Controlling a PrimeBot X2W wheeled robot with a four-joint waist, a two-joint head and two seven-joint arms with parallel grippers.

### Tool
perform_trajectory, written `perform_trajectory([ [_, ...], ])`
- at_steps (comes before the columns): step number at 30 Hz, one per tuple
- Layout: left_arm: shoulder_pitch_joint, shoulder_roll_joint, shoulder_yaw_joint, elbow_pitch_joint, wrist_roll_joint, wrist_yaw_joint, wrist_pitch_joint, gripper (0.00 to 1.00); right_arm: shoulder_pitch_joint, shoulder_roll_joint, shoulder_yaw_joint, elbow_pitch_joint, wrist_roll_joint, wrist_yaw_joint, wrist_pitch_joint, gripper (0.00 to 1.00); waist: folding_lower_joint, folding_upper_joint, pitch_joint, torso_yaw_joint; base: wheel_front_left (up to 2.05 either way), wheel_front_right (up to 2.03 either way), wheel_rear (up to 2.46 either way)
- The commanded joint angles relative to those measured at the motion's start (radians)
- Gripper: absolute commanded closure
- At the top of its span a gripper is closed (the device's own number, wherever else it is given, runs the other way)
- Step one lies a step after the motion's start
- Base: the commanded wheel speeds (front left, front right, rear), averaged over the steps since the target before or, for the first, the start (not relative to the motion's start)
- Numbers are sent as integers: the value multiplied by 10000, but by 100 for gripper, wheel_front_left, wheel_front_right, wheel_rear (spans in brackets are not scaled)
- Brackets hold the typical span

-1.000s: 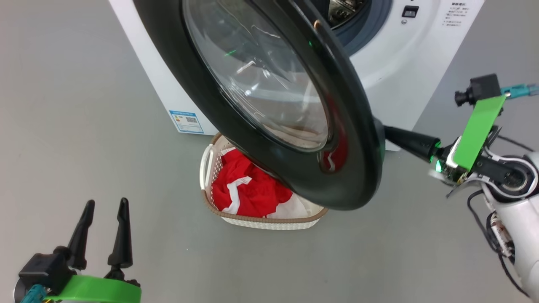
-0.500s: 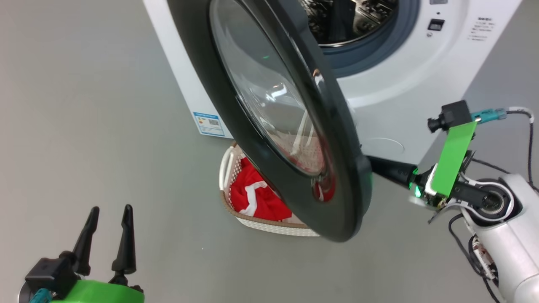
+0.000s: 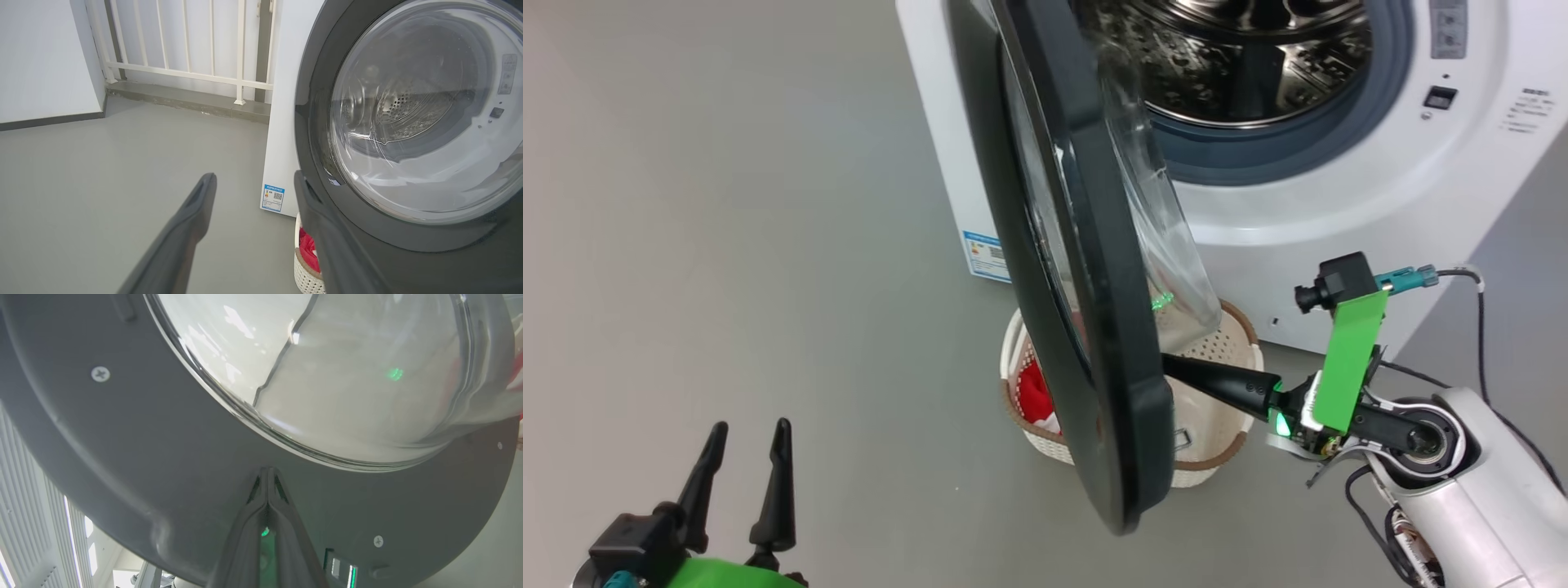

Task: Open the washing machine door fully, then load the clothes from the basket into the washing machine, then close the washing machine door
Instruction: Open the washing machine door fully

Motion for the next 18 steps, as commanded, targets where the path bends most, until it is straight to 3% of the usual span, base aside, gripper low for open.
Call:
perform_trajectory([
  [1, -147, 269, 301, -169, 175, -31, -92, 0, 13, 262, 196, -291, 57, 17, 85, 100, 0, 0, -112, 256, 0, 0, 0],
  [18, -143, 193, 369, -139, 200, -31, -92, 0, -288, 1346, 224, -1, -115, 17, 264, 100, 0, 0, -170, 1126, 0, 0, 0],
])
